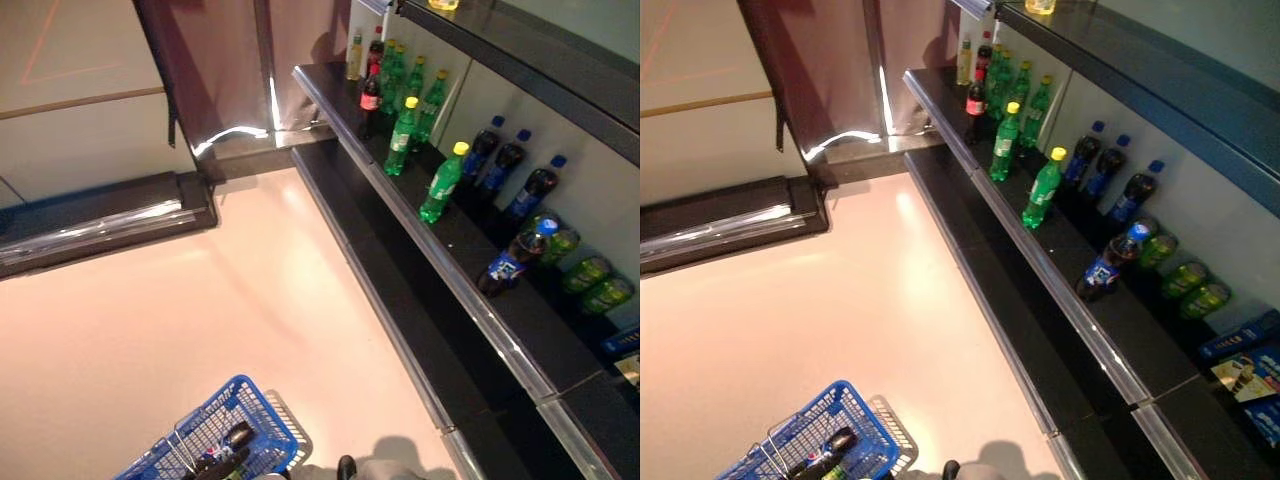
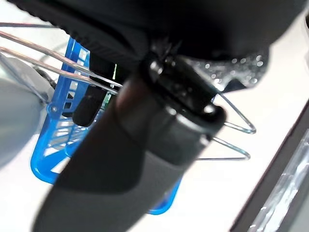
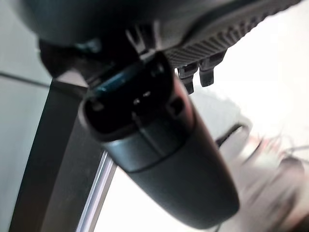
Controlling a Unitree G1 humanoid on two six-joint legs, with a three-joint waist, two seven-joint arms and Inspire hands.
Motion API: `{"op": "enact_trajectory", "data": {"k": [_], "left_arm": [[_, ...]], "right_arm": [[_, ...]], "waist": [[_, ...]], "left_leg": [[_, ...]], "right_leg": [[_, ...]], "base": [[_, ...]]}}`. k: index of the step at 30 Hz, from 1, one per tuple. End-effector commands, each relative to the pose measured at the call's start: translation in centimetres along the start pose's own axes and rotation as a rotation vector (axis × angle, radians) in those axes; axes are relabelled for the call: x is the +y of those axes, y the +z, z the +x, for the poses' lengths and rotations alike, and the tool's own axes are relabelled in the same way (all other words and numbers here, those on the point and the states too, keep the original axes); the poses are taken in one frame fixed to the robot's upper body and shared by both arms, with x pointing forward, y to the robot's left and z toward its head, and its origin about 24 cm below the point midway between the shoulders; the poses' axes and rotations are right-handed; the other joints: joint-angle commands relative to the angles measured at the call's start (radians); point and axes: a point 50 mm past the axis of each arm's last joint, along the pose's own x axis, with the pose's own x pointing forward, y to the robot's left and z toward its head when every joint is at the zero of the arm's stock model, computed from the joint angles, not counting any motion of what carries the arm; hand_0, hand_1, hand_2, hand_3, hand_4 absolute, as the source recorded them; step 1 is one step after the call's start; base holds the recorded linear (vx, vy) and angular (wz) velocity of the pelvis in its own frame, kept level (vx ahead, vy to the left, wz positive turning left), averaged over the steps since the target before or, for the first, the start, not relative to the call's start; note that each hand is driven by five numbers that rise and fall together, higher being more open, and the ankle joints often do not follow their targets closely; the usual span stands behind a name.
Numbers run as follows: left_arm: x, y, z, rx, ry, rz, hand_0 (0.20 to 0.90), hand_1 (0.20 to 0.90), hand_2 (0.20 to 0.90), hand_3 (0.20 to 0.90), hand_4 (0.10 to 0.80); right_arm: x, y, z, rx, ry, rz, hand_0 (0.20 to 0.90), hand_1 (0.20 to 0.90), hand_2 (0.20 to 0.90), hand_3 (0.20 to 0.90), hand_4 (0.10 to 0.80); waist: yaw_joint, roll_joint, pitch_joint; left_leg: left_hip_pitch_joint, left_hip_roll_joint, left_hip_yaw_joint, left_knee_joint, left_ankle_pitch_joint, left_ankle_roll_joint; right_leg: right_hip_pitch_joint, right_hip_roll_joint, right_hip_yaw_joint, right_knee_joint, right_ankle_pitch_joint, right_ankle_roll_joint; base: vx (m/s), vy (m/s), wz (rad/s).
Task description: Pick up the drink and place into the basket.
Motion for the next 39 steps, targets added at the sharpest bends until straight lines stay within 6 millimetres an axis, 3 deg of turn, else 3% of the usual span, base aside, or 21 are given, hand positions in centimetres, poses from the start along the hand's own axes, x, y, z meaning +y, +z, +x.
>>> {"op": "enact_trajectory", "data": {"k": [1,4,6,8,9,11,12,14,17,18,20,24,25,26,31,32,33,34,35,38,39], "left_arm": [[-5.3,0.7,-0.4,-0.127,-0.215,-0.081,0.300,0.300,0.300,0.200,0.100],[-5.7,1.4,-0.3,-0.135,-0.218,-0.120,0.300,0.300,0.300,0.200,0.100],[-5.7,1.7,-0.3,-0.148,-0.227,-0.133,0.300,0.300,0.300,0.200,0.100],[-5.6,1.5,-0.3,-0.146,-0.222,-0.132,0.300,0.300,0.300,0.200,0.100],[-5.4,1.2,-0.4,-0.136,-0.214,-0.131,0.300,0.300,0.300,0.200,0.100],[-5.2,0.7,-0.4,-0.120,-0.206,-0.120,0.300,0.300,0.300,0.200,0.100],[-5.2,0.3,-0.5,-0.110,-0.199,-0.112,0.300,0.300,0.300,0.200,0.100],[-5.2,0.0,-0.5,-0.091,-0.194,-0.090,0.300,0.300,0.300,0.200,0.100],[-5.4,0.5,-0.2,-0.083,-0.204,-0.045,0.300,0.300,0.300,0.200,0.100],[-5.3,0.8,-0.1,-0.092,-0.211,-0.023,0.300,0.300,0.300,0.200,0.100],[-5.1,1.2,0.0,-0.104,-0.214,-0.003,0.300,0.300,0.300,0.200,0.100],[-4.5,1.7,0.1,-0.112,-0.199,-0.019,0.300,0.300,0.300,0.200,0.100],[-4.4,2.0,0.2,-0.117,-0.199,-0.022,0.300,0.300,0.300,0.200,0.100],[-4.5,2.6,0.3,-0.126,-0.213,-0.002,0.300,0.300,0.300,0.200,0.100],[-3.7,1.9,0.1,-0.117,-0.191,-0.032,0.300,0.300,0.300,0.200,0.100],[-3.6,1.7,0.1,-0.115,-0.186,-0.046,0.300,0.300,0.300,0.200,0.100],[-3.6,1.3,0.0,-0.106,-0.183,-0.058,0.300,0.300,0.300,0.200,0.100],[-3.7,1.1,0.0,-0.099,-0.177,-0.060,0.300,0.300,0.300,0.200,0.100],[-3.9,0.4,-0.1,-0.080,-0.162,-0.072,0.300,0.300,0.300,0.200,0.100],[-4.0,-0.9,-0.5,-0.066,-0.154,-0.114,0.300,0.300,0.300,0.200,0.100],[-4.0,-1.2,-0.6,-0.064,-0.152,-0.119,0.300,0.300,0.300,0.200,0.100]], "right_arm": [[-2.8,2.8,-0.1,-0.151,-0.102,-0.271,0.900,0.900,0.900,0.900,0.800],[-2.1,4.5,-0.1,-0.204,-0.086,-0.349,0.900,0.900,0.900,0.900,0.800],[-1.6,5.4,0.0,-0.215,-0.064,-0.292,0.900,0.900,0.900,0.900,0.800],[-1.9,5.5,0.0,-0.216,-0.067,-0.258,0.900,0.900,0.900,0.900,0.800],[-2.0,5.3,0.0,-0.207,-0.069,-0.258,0.900,0.900,0.900,0.900,0.800],[-2.2,5.0,0.1,-0.196,-0.071,-0.240,0.900,0.900,0.900,0.900,0.800],[-2.3,4.9,0.1,-0.189,-0.075,-0.223,0.900,0.900,0.900,0.900,0.800],[-2.2,4.9,0.1,-0.170,-0.083,-0.204,0.900,0.900,0.900,0.900,0.800],[-2.8,3.6,0.1,-0.134,-0.111,-0.171,0.900,0.900,0.900,0.900,0.800],[-2.8,3.0,0.1,-0.122,-0.122,-0.160,0.900,0.900,0.900,0.900,0.800],[-2.7,2.6,0.1,-0.117,-0.123,-0.147,0.900,0.900,0.900,0.900,0.800],[-2.6,2.7,0.0,-0.137,-0.113,-0.158,0.900,0.900,0.900,0.900,0.800],[-2.5,2.9,0.0,-0.143,-0.113,-0.142,0.900,0.900,0.900,0.900,0.800],[-2.3,3.0,0.0,-0.147,-0.120,-0.095,0.900,0.900,0.900,0.900,0.800],[-2.1,3.1,0.0,-0.139,-0.107,-0.130,0.900,0.900,0.900,0.900,0.800],[-2.1,3.0,0.0,-0.134,-0.107,-0.119,0.900,0.900,0.900,0.900,0.800],[-2.2,2.9,0.0,-0.124,-0.106,-0.098,0.900,0.900,0.900,0.900,0.800],[-2.3,2.7,0.0,-0.117,-0.109,-0.093,0.900,0.900,0.900,0.900,0.800],[-2.4,2.3,0.1,-0.089,-0.117,-0.089,0.900,0.900,0.900,0.900,0.800],[-2.6,2.5,0.1,-0.096,-0.105,-0.173,0.900,0.900,0.900,0.900,0.800],[-2.6,2.6,0.1,-0.101,-0.102,-0.188,0.900,0.900,0.900,0.900,0.800]], "waist": [[-0.014,0.031,-0.032],[0.018,0.020,-0.022],[0.042,0.014,-0.010],[0.055,0.019,-0.011],[0.068,0.029,-0.013],[0.082,0.035,-0.016],[0.087,0.035,-0.012],[0.082,0.043,-0.016],[0.061,0.057,-0.015],[0.051,0.065,-0.017],[0.040,0.078,-0.012],[0.024,0.101,-0.008],[0.017,0.101,-0.008],[0.009,0.075,-0.005],[0.036,0.032,0.005],[0.038,0.037,0.001],[0.031,0.028,-0.004],[0.029,0.027,-0.008],[0.028,0.022,-0.015],[0.047,0.011,-0.019],[0.050,0.011,-0.018]], "left_leg": [[0.029,-0.071,-0.007,0.423,0.131,0.101],[-0.029,-0.070,-0.035,0.314,0.101,0.136],[-0.026,-0.034,-0.053,0.071,0.108,0.145],[0.004,0.029,-0.086,-0.208,0.139,0.125],[0.010,0.062,-0.142,-0.354,0.190,0.103],[-0.012,0.099,-0.183,-0.415,0.243,0.085],[-0.025,0.105,-0.185,-0.392,0.241,0.086],[-0.010,0.090,-0.189,-0.367,0.203,0.094],[-0.014,0.040,-0.164,-0.270,0.134,0.123],[0.010,0.010,-0.144,-0.288,0.126,0.152],[0.053,-0.014,-0.115,-0.310,0.120,0.178],[0.109,-0.028,-0.093,-0.344,0.109,0.191],[0.117,-0.032,-0.085,-0.351,0.108,0.188],[0.135,-0.066,-0.065,-0.331,0.078,0.176],[0.187,-0.117,0.028,-0.277,-0.003,0.154],[0.202,-0.113,0.023,-0.251,-0.029,0.151],[0.186,-0.113,0.033,-0.174,-0.026,0.155],[0.183,-0.107,0.032,-0.145,-0.016,0.148],[0.144,-0.080,0.018,0.020,0.084,0.104],[0.061,-0.057,-0.012,0.288,0.151,0.067],[0.040,-0.059,-0.031,0.341,0.161,0.068]], "right_leg": [[-0.003,0.011,-0.063,-0.165,0.221,0.047],[0.019,0.013,-0.019,-0.145,0.200,0.057],[0.051,0.025,0.042,-0.156,0.182,0.068],[0.093,0.025,0.103,-0.190,0.168,0.088],[0.117,0.024,0.134,-0.201,0.161,0.096],[0.144,0.014,0.166,-0.213,0.157,0.107],[0.164,-0.012,0.176,-0.213,0.152,0.118],[0.161,-0.054,0.167,-0.192,0.141,0.142],[0.149,-0.102,0.158,-0.081,0.101,0.168],[0.105,-0.132,0.140,0.045,0.165,0.192],[0.021,-0.155,0.111,0.230,0.233,0.206],[-0.082,-0.120,0.093,0.297,0.261,0.193],[-0.089,-0.077,0.085,0.255,0.230,0.190],[-0.034,-0.006,0.027,0.052,0.195,0.157],[-0.043,-0.014,-0.200,-0.174,0.294,0.169],[-0.046,-0.008,-0.207,-0.169,0.285,0.171],[-0.057,-0.015,-0.204,-0.154,0.279,0.141],[-0.051,-0.014,-0.202,-0.155,0.273,0.131],[-0.025,-0.005,-0.197,-0.157,0.258,0.104],[0.022,-0.023,-0.225,-0.171,0.238,0.073],[0.029,-0.024,-0.219,-0.170,0.234,0.068]], "base": [[0.438,0.019,-0.19],[0.399,0.065,-0.30],[0.479,0.185,-0.27],[0.589,0.322,-0.55],[0.504,0.289,-0.38],[0.472,0.321,-0.42],[0.433,0.370,-0.54],[0.432,0.471,-0.76],[0.418,0.485,-0.42],[0.326,0.378,0.05],[0.313,0.392,0.00],[0.210,0.206,-0.23],[0.462,0.113,-0.21],[0.600,0.123,-0.19],[0.405,0.023,-0.30],[0.412,-0.018,-0.48],[0.350,-0.029,-0.29],[0.363,-0.088,-0.18],[0.306,-0.074,-0.09],[0.291,-0.045,-0.22],[0.317,0.030,-0.78]]}}
